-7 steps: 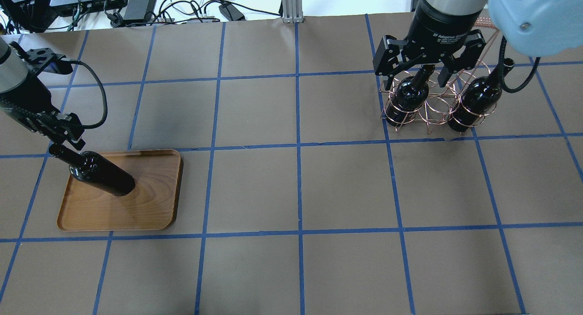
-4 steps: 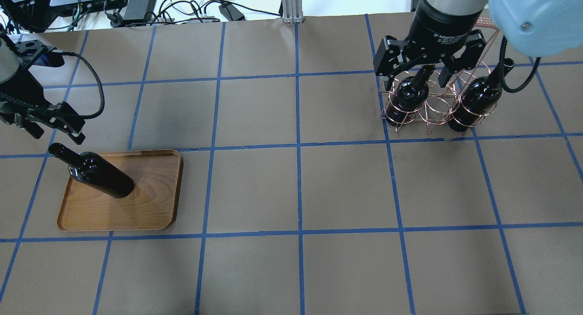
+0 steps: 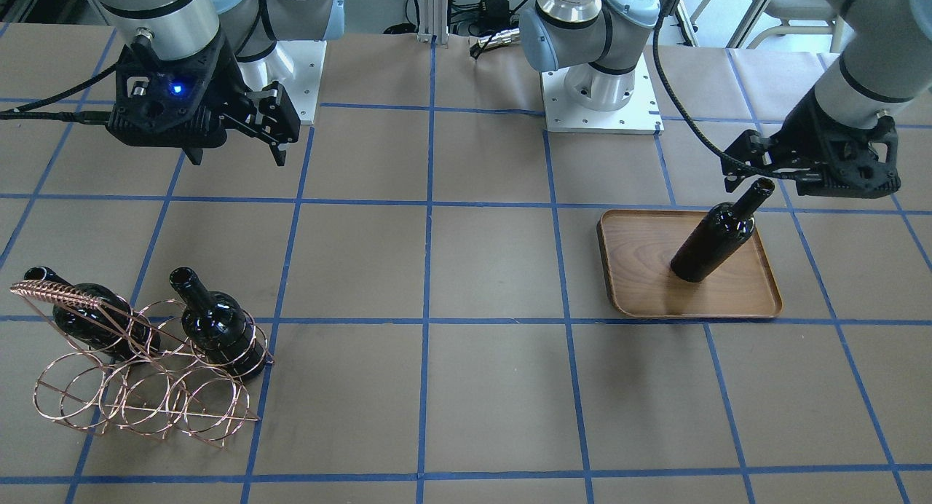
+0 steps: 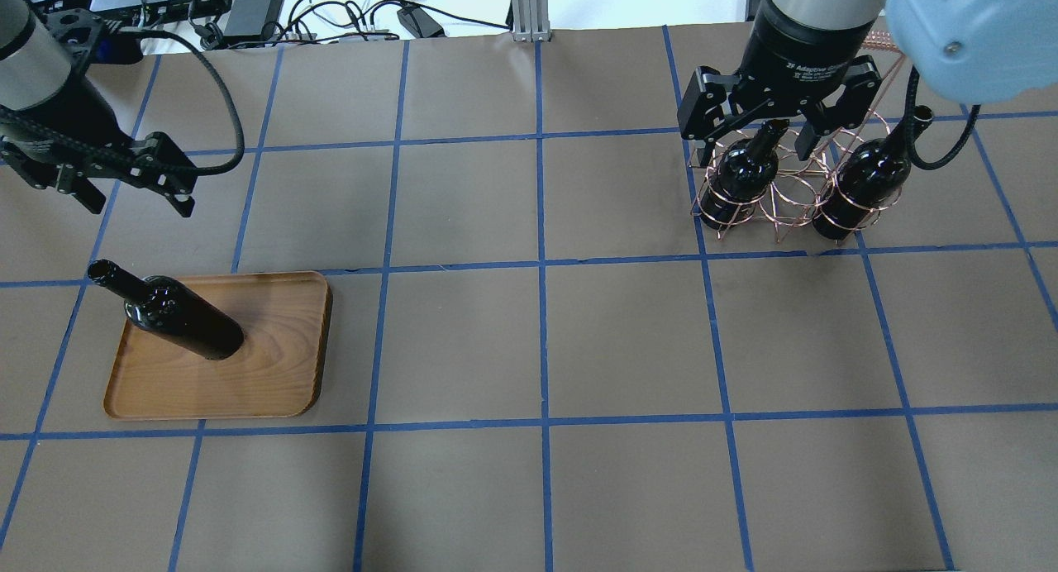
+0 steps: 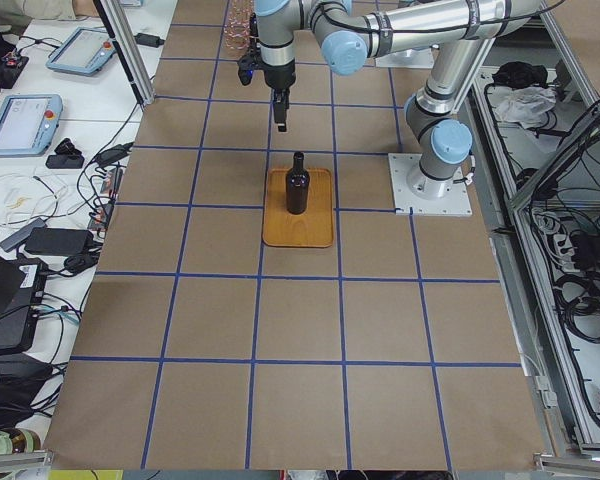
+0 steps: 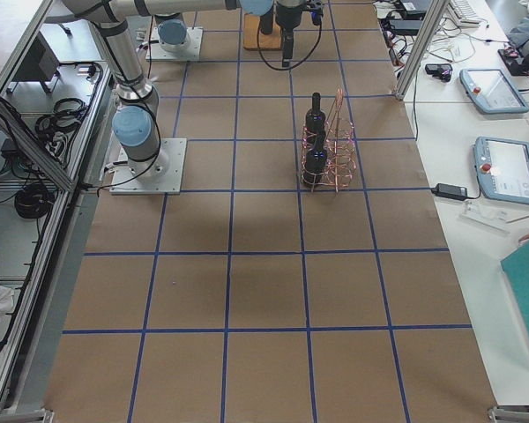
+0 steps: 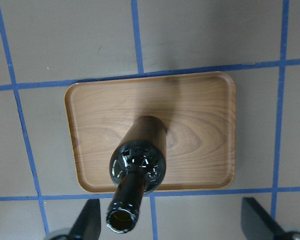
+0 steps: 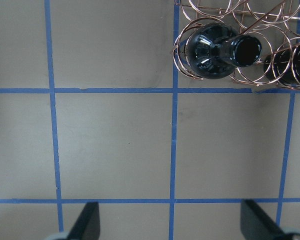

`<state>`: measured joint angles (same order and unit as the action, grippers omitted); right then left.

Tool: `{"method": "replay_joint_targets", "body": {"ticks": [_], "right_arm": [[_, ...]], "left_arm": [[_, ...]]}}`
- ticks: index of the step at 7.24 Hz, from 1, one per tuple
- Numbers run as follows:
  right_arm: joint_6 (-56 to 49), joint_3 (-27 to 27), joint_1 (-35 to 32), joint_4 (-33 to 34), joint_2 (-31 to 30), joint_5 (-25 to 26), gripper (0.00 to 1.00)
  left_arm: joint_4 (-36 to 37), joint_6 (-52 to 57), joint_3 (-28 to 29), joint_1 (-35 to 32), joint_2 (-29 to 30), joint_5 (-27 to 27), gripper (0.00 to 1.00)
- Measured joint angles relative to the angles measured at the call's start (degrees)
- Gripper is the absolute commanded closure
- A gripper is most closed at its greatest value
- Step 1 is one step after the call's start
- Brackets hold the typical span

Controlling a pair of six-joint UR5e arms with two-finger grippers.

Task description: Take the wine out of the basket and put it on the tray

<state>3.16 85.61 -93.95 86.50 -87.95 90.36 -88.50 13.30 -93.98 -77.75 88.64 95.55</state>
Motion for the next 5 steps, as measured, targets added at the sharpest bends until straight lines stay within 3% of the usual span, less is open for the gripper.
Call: {"method": "replay_joint_targets", "body": {"ticks": [5], "right_arm": [[0.02, 0.17, -0.01, 0.07, -0.03, -0.01, 0.0]], "left_arm": [[0.41, -6.26, 0.15, -9.49, -2.04, -7.32, 0.0]]}}
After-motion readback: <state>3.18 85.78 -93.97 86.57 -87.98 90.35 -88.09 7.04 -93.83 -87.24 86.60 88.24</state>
